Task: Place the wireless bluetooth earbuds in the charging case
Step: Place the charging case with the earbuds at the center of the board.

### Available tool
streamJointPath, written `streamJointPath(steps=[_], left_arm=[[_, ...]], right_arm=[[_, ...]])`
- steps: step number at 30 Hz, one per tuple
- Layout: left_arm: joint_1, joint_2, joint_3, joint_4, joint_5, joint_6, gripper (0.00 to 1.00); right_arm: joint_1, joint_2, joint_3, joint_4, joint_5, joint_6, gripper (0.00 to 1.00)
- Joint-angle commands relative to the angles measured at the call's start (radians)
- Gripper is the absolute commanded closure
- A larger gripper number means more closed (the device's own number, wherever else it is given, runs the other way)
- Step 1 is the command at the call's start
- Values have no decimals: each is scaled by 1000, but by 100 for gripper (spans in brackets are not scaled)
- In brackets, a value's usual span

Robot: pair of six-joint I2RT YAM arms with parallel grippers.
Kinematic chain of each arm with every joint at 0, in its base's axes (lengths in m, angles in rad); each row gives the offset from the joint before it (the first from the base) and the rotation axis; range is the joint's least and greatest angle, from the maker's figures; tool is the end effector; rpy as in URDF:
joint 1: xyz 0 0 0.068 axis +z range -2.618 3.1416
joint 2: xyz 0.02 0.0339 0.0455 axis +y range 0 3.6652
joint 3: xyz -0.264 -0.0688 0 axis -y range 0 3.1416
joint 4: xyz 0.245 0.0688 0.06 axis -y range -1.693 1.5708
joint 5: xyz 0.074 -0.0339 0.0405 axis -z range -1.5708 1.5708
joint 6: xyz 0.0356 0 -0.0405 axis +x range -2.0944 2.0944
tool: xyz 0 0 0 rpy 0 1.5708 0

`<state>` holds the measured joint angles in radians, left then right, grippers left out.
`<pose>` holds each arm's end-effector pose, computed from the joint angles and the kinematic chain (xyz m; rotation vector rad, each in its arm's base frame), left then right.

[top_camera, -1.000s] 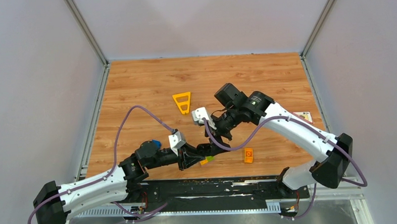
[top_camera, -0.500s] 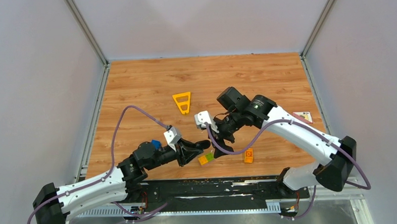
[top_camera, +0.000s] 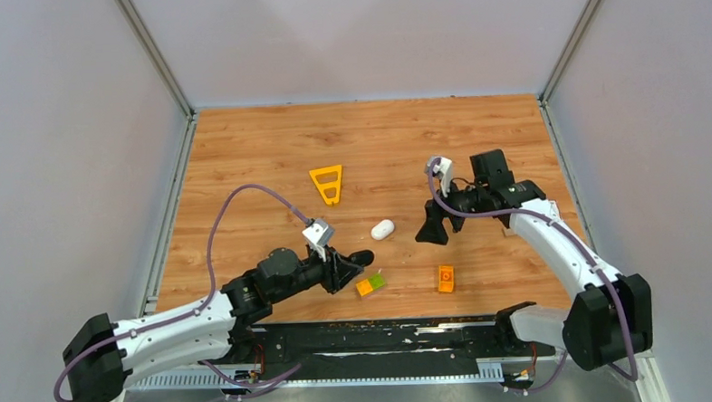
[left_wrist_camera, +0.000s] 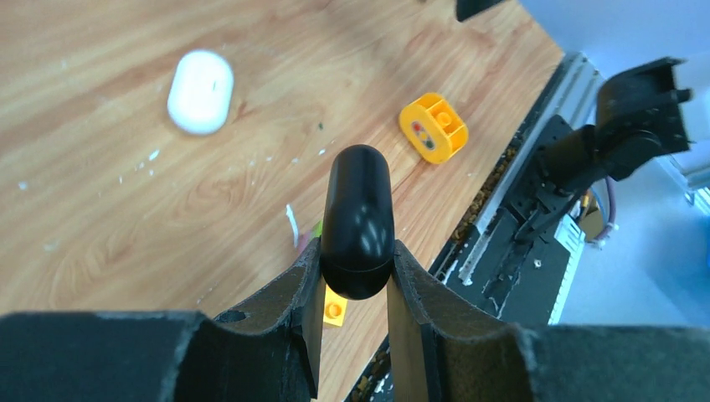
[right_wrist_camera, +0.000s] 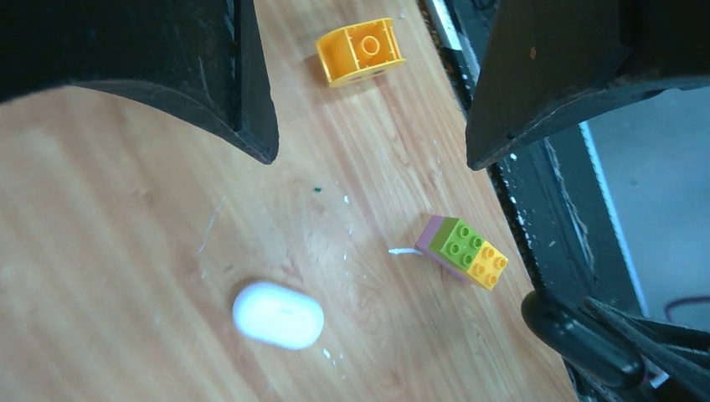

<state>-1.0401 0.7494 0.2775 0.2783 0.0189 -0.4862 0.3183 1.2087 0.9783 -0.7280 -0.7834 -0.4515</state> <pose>0.0904 -0.1554 0.2143 0.5353 1.8288 -1.0970 0.2160 0.0976 0.2817 -1.1602 2.0512 0.9139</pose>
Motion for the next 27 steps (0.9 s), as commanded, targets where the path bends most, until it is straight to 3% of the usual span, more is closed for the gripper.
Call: streamJointPath(steps=[1,9,19,27], left_arm=[[-1,126,72,-26,-62,-210,98],[-1,447,152,178,-77,-407,90],[1,830,420,168,78,-499,78],[2,966,505,188,109,-560,71]], right_arm=[[-102,-5,-131,214,-205,169,18],[-142,14,-224,270,-253,80,18],[-166,2,-231,266,-240,48,18],[-185,-21,-225,271,-200,36,18]])
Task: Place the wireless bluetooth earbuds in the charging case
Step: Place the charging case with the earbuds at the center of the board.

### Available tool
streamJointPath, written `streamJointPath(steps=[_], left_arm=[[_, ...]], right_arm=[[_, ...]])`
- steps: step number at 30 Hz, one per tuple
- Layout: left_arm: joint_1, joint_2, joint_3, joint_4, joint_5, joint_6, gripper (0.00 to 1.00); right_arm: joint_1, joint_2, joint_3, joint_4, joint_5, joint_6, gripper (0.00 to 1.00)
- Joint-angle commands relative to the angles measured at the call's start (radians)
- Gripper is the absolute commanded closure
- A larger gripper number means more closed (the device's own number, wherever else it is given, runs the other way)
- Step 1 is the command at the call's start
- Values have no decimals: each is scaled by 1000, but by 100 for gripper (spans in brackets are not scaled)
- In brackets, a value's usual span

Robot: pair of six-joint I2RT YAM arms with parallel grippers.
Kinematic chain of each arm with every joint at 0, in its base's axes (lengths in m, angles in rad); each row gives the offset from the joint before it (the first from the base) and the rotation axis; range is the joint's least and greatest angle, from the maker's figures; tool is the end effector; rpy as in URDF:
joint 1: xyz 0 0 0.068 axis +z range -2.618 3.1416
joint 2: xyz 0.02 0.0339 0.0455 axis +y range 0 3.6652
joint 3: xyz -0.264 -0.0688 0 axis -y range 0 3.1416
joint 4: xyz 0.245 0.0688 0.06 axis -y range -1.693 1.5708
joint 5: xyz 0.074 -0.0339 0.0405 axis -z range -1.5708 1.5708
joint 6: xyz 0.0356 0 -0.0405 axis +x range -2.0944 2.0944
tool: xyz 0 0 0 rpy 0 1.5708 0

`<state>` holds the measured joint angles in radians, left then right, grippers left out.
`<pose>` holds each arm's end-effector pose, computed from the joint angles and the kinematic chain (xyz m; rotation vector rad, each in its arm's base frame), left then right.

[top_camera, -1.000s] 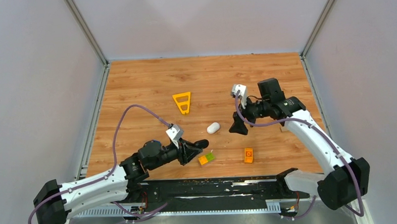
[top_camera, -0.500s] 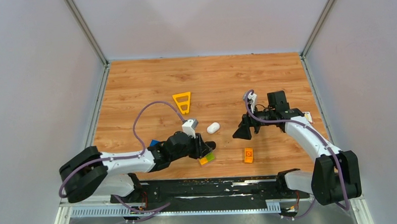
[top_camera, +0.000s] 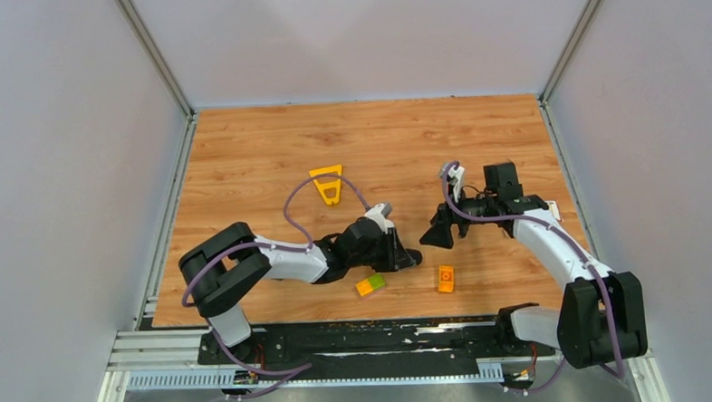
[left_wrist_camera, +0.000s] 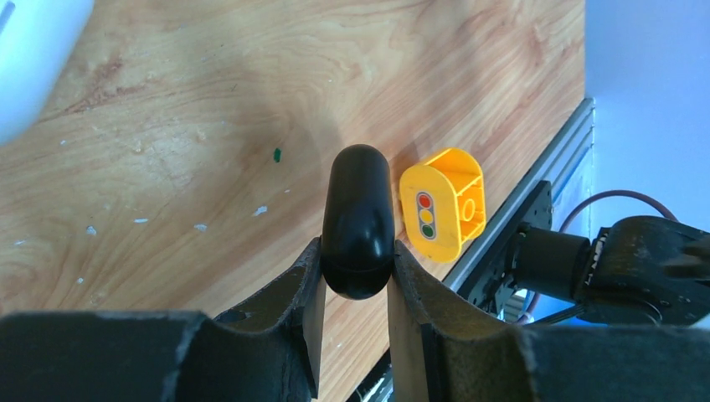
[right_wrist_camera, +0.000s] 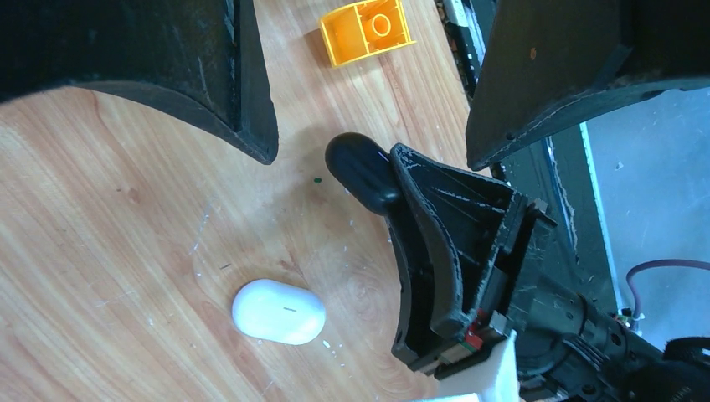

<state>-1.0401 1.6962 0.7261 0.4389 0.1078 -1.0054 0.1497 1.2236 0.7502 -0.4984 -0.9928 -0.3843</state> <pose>0.1664 -0.2911 0.1518 0.1157 2.3972 -1.2392 0.2213 0.0635 0.2263 -0.9431 2.0417 1.1130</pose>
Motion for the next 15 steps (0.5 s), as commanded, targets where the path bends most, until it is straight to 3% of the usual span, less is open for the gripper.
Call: streamJointPath(steps=[1,7,13,15], left_arm=[[1,18,63,7,12,-35,69],[1,-15,148,-287,-96,81,64],[0,5,194,-372,-66,131,61],[1,9,204,-401,-65,134,55]], right_arm=[[-20,-43,1,46,15,-31,18],[-34,-59,-5,52,27,-30,18],[-41,-51,-3,54,29,-31,18],[-42,-48,-2,52,28,-31,18]])
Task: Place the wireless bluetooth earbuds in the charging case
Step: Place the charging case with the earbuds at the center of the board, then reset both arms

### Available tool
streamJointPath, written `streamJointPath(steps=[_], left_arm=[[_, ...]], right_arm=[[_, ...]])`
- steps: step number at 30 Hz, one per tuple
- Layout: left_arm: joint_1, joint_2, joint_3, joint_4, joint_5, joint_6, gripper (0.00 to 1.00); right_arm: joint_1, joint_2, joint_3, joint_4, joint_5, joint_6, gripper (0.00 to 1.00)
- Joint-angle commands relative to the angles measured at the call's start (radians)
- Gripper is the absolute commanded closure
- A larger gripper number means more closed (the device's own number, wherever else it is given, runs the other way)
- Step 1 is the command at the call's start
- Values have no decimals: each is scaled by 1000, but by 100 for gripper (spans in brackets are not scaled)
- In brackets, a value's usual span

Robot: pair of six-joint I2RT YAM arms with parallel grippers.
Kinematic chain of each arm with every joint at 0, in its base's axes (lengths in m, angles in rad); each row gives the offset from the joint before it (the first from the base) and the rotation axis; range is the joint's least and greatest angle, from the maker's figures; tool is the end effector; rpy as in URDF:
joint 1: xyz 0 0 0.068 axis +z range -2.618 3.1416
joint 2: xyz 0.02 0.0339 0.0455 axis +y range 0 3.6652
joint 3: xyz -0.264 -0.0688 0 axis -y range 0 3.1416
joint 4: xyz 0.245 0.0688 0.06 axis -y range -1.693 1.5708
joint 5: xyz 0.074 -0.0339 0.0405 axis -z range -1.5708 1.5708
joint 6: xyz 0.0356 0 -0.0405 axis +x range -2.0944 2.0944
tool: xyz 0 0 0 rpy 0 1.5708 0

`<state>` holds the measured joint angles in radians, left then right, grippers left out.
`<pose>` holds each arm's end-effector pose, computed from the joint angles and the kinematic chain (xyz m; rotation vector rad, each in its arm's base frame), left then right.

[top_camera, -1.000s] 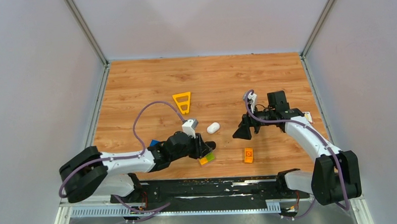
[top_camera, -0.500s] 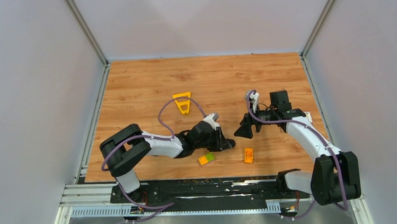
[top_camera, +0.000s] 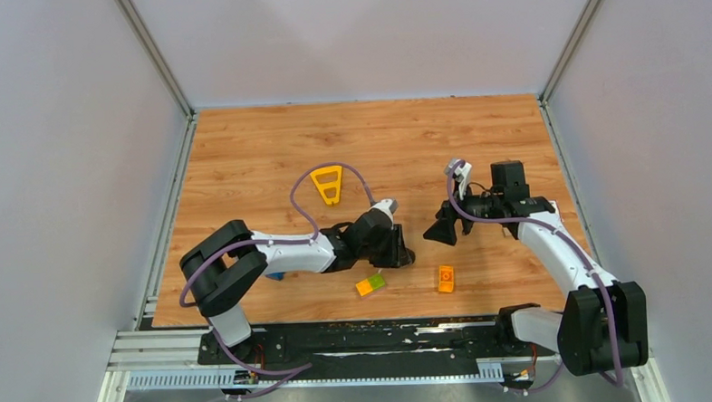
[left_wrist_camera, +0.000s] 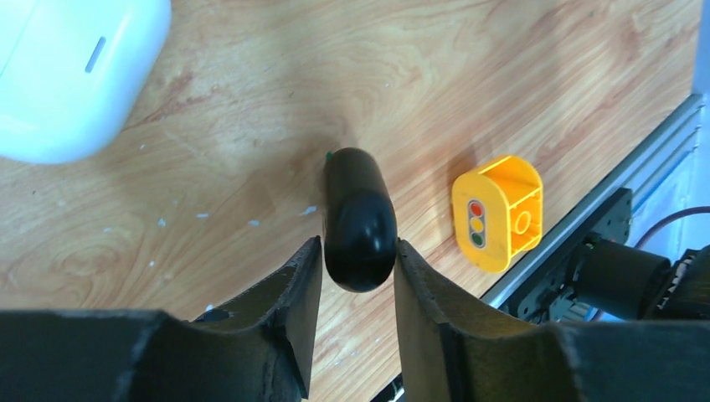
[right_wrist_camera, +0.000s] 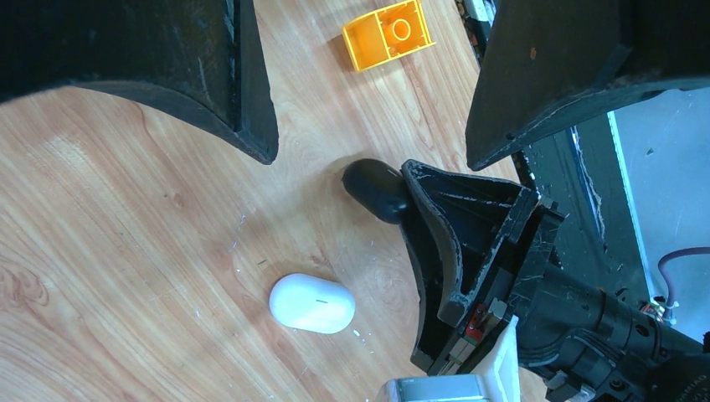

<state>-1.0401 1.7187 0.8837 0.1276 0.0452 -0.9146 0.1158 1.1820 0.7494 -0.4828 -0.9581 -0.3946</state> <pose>0.1763 -0.3036 0.1621 0.1839 2.5089 -0.9925 0.2202 0.0549 0.2347 -0.9241 2.0152 1.0198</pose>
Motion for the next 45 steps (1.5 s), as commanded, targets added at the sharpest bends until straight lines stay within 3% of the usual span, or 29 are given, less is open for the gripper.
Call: streamJointPath(steps=[1,6,13,19,23,24,25,26,29,34,38,45], left_arm=[[1,-14,48,-106,-12,42,54],[1,-50,74,-226,-43,85,49],[2,-189,150,-520,-251,302,46],[41,-378,130,-658,-476,486,38],[161,-567,33,-629,-505,551,27],[190,-617,12,-617,-511,566,16],[213,-660,-10,-602,-524,587,2],[232,-703,-31,-588,-542,613,0],[244,-813,-88,-541,-645,698,0],[264,-909,-220,-492,-818,745,0],[265,-996,-280,-441,-827,735,0],[335,-960,-272,-452,-823,674,0]], right_arm=[[-10,-4,-2,36,-6,-22,18],[-11,-1,-2,36,-7,-24,18],[-17,5,-3,34,-1,-28,18],[-23,18,1,34,16,-33,17],[-47,2,-3,55,58,-15,12],[-57,-6,-4,59,60,-16,2],[-69,-16,-6,63,65,-18,1],[-83,-26,-10,71,71,-16,1],[-106,-47,-29,123,97,35,1],[-141,-69,-36,235,307,213,1],[-156,-88,-28,249,447,249,1],[-208,-107,-36,261,458,264,1]])
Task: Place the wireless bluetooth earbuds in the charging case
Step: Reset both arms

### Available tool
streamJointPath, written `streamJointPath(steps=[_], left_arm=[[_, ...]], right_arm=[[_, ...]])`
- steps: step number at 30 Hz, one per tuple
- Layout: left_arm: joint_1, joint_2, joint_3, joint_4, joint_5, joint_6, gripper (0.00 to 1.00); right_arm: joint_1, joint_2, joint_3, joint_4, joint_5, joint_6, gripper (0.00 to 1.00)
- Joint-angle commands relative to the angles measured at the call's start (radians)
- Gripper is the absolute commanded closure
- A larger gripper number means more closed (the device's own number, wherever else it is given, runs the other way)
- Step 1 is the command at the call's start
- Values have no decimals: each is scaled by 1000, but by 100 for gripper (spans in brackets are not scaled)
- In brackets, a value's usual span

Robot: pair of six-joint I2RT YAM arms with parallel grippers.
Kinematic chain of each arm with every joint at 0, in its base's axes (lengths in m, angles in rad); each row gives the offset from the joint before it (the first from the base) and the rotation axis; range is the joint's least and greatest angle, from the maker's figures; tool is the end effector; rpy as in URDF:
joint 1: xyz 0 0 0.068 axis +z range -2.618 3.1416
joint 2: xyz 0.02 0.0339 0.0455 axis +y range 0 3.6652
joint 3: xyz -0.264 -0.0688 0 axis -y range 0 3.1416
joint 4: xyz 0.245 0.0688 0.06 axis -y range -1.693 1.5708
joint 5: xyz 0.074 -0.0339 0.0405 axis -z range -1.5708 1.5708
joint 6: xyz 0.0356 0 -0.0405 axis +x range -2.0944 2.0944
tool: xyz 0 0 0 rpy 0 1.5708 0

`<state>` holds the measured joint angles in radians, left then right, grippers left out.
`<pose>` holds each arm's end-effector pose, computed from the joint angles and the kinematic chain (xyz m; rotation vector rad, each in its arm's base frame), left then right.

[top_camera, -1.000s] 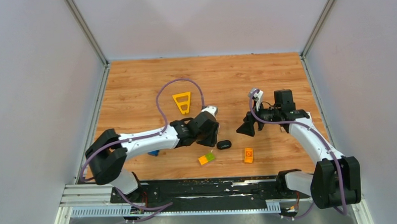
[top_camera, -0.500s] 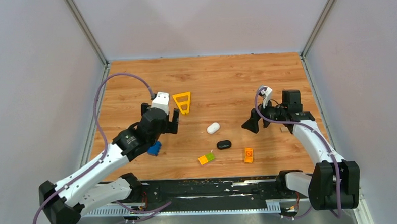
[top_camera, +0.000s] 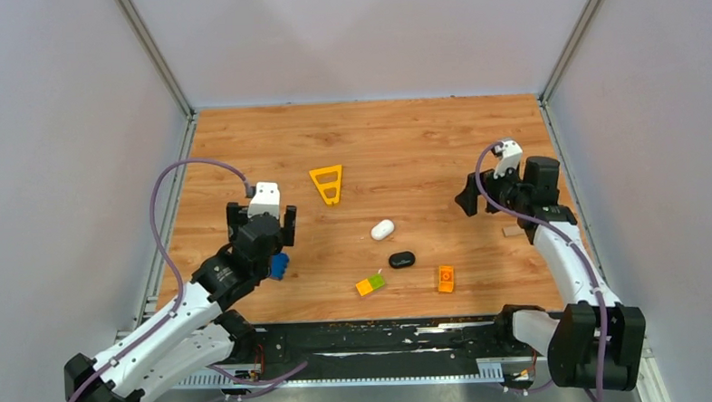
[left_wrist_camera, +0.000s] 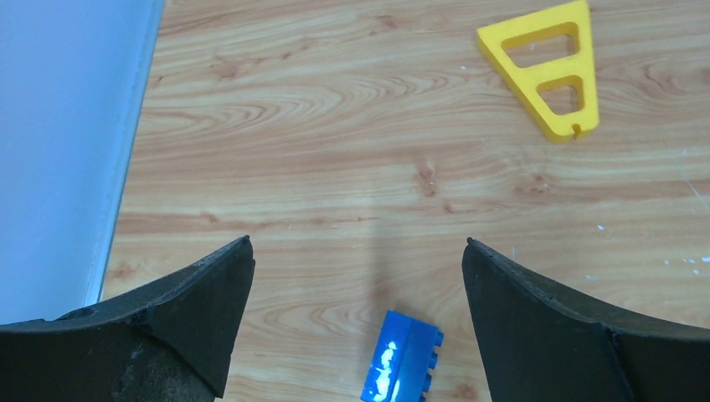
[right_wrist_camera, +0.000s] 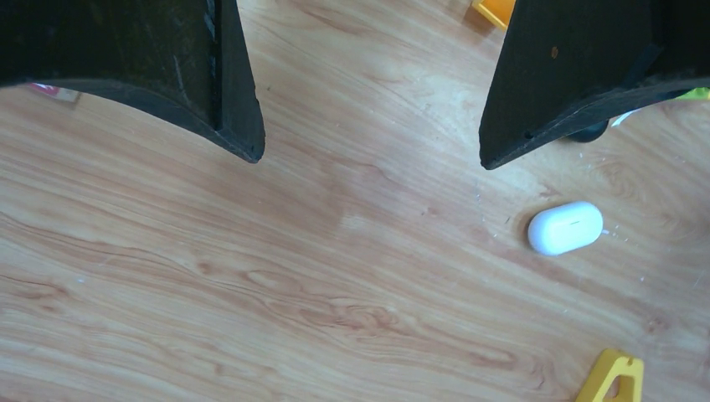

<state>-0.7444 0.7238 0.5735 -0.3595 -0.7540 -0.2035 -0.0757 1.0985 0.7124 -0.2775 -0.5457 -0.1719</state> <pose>0.1347 -0.0909 0.2622 0.0818 1.9361 0.1596 0.2325 0.0009 0.2476 -0.3948 2.1251 0.4658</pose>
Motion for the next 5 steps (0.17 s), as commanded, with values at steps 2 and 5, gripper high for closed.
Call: streamJointPath(steps=[2,5], left_arm=[[47,42,38,54,-10,-41,0],[57,42,1,102,6,-19,0]], right_arm=[[-18,-18,1,55,44,39,1],[-19,-14,10,48,34,33,1]])
